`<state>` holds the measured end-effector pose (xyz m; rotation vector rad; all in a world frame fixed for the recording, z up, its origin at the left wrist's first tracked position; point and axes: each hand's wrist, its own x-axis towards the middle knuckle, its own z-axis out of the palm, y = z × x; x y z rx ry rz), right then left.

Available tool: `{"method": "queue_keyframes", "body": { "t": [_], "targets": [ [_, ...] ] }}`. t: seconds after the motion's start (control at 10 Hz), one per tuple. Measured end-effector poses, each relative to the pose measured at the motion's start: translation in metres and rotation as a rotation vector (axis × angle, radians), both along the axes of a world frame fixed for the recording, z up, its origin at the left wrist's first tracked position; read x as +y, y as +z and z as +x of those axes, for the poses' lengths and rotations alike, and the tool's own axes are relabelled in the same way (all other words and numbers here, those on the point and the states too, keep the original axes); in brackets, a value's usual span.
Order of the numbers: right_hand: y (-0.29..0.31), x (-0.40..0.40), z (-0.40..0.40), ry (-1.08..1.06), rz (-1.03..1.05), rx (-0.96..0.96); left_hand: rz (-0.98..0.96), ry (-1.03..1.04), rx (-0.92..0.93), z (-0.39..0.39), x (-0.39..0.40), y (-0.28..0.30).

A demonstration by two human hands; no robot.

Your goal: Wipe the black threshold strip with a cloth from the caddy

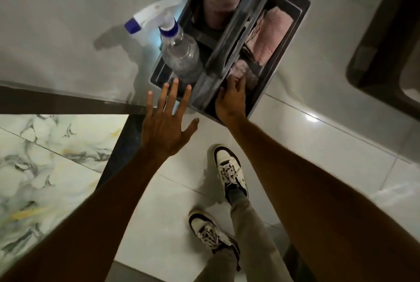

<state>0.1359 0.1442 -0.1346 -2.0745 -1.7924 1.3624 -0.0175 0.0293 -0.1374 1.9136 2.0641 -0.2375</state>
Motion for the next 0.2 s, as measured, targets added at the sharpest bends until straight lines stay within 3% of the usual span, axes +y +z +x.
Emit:
{"method": "queue_keyframes", "body": {
  "t": [0.1, 0.2],
  "targets": [
    [0.031, -0.013, -0.002, 0.003, -0.019, 0.153, -0.027, 0.015, -0.024, -0.007, 0.013, 0.028],
    [0.080, -0.044, 0.031, 0.040, 0.078, 0.167, 0.118, 0.090, -0.085, 0.021, -0.013, 0.068]
  ]
}}
